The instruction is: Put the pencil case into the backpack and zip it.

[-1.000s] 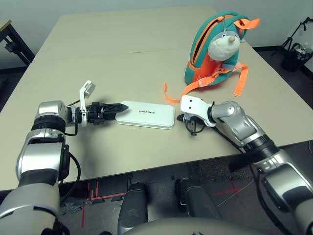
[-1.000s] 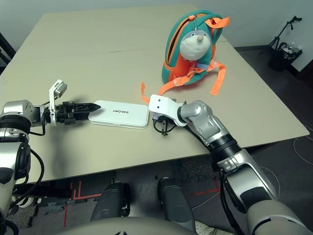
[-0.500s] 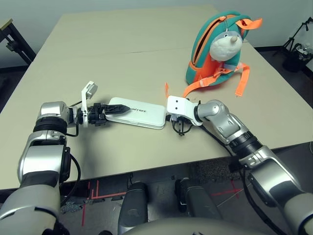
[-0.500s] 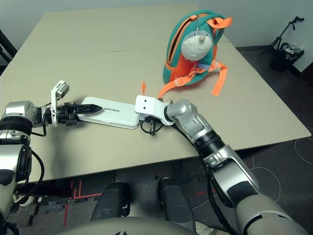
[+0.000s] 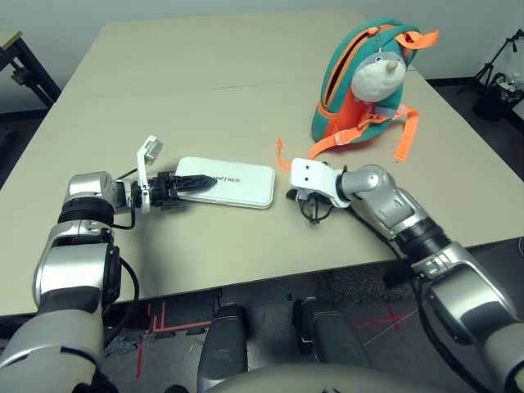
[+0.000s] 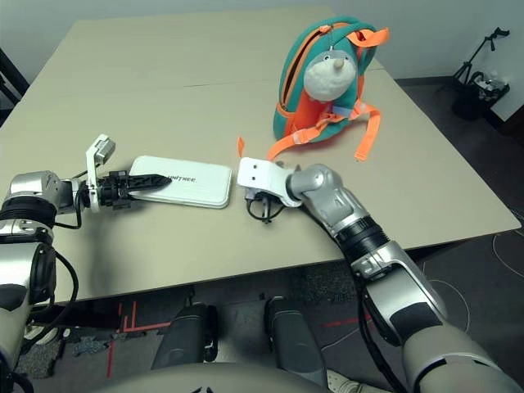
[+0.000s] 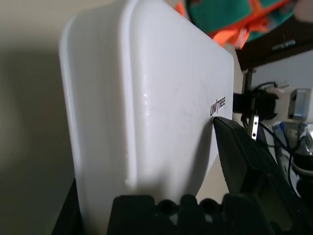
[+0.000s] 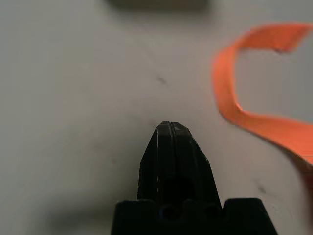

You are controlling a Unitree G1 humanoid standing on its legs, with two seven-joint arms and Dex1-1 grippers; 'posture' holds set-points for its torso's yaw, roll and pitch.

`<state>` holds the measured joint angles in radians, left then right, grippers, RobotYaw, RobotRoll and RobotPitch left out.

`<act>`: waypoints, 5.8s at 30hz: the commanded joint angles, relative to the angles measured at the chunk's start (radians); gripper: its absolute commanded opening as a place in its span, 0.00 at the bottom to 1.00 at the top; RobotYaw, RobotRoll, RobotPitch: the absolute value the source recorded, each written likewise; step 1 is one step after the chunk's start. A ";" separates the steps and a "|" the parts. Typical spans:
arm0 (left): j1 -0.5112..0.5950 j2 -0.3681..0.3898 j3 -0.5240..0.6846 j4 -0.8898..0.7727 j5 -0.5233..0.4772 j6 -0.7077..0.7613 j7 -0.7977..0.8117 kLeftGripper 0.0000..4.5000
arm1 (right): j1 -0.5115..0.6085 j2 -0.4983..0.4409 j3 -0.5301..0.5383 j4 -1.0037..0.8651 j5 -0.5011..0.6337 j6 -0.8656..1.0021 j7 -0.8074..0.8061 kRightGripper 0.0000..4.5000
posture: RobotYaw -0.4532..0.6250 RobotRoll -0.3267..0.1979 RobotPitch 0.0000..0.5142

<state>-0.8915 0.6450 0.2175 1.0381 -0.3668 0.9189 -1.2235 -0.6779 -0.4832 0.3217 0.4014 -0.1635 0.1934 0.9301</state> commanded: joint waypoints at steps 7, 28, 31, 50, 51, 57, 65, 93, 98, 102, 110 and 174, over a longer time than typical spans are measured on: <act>-0.031 -0.009 0.091 -0.134 -0.072 -0.131 0.043 0.69 | 0.048 -0.144 -0.365 -0.018 0.203 0.193 -0.104 0.46 | 0.33 0.62 0.20; 0.032 -0.089 0.074 -0.335 -0.106 -0.180 0.113 0.69 | -0.155 -0.099 -0.466 0.241 0.287 0.125 -0.253 1.00 | 0.33 0.62 0.15; 0.046 -0.100 0.074 -0.356 -0.113 -0.175 0.121 0.69 | -0.234 -0.077 -0.449 0.429 0.253 0.022 -0.287 1.00 | 0.34 0.62 0.14; 0.070 -0.109 0.092 -0.420 -0.173 -0.163 0.162 0.69 | -0.396 -0.035 -0.463 0.756 0.231 -0.184 -0.312 0.07 | 0.35 0.62 0.16; 0.069 -0.109 0.091 -0.420 -0.174 -0.164 0.165 0.69 | -0.397 -0.035 -0.463 0.747 0.234 -0.183 -0.303 0.02 | 0.35 0.62 0.16; 0.059 -0.116 0.109 -0.397 -0.169 -0.214 0.204 0.69 | -0.368 -0.027 -0.454 0.608 0.266 -0.145 -0.192 0.00 | 0.35 0.62 0.16; 0.030 -0.113 0.139 -0.343 -0.165 -0.278 0.249 0.69 | -0.238 -0.010 -0.493 0.189 0.437 0.106 -0.104 0.00 | 0.34 0.62 0.16; 0.019 -0.035 0.140 -0.425 -0.226 -0.197 0.173 0.69 | 0.133 -0.107 -0.501 -0.690 0.874 0.686 -0.076 0.00 | 0.30 0.62 0.18; 0.073 0.065 0.111 -0.561 -0.239 -0.106 0.118 0.69 | 0.193 -0.125 -0.484 -0.699 0.862 0.685 -0.093 0.00 | 0.30 0.62 0.19; 0.079 0.131 0.128 -0.651 -0.264 -0.061 0.118 0.69 | 0.208 -0.128 -0.476 -0.694 0.860 0.679 -0.095 0.00 | 0.32 0.62 0.20; 0.107 0.135 0.095 -0.807 -0.283 -0.055 0.142 0.69 | 0.197 -0.121 -0.451 -0.654 0.837 0.651 -0.095 0.00 | 0.33 0.62 0.20; 0.146 -0.118 -0.107 -1.049 -0.149 -0.190 0.387 1.00 | 0.165 -0.099 -0.416 -0.609 0.800 0.598 -0.118 0.00 | 0.32 0.62 0.18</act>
<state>-0.7580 0.5110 0.0820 0.0115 -0.4917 0.7084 -0.8344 -0.4979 -0.5844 -0.1080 -0.2078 0.6341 0.8096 0.8004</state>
